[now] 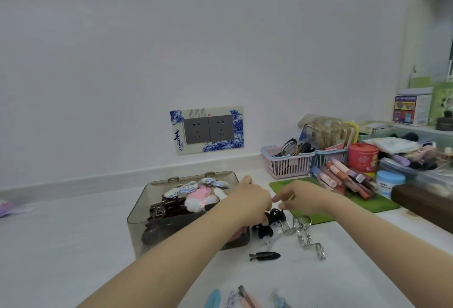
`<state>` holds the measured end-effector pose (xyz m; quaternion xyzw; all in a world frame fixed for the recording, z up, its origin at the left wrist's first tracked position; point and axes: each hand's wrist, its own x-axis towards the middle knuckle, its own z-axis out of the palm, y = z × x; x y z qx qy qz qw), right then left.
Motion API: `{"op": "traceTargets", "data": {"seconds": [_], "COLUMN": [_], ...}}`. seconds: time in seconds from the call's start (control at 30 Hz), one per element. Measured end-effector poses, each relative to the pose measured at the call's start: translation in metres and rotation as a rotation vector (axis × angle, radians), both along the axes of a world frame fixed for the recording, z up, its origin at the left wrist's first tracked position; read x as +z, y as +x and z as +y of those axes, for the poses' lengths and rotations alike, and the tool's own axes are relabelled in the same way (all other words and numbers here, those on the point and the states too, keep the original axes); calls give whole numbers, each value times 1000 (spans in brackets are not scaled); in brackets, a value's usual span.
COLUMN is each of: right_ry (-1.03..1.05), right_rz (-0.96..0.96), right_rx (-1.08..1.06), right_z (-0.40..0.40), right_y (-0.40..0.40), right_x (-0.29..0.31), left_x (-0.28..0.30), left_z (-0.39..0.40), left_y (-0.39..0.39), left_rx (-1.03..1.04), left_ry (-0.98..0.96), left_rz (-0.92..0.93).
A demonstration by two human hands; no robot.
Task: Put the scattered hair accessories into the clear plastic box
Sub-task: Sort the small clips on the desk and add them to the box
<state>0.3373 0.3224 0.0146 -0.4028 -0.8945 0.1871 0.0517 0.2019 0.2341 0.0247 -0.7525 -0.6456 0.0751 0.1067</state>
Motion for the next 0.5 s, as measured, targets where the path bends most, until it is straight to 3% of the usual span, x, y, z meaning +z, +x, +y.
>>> {"op": "traceTargets", "data": {"seconds": [0.07,0.2,0.4,0.5], "right_ry": [-103,-224,-399,-471], "right_rz": [13,34,184,295], "right_rx": [11,15,-29,-133], "right_z": [13,35,45,43], "right_y": [-4,-10,-10,-8], "right_x": [-1,-7,-16,-19], "left_x": [2,9,10,5], "left_z": [14,35,48,50], "left_y": [3,0,-2,-1], "left_rx": [34,129,189,175], "left_ry": [-116,-294,-383,-320], "left_rz": [67,-40,-115,-98]}}
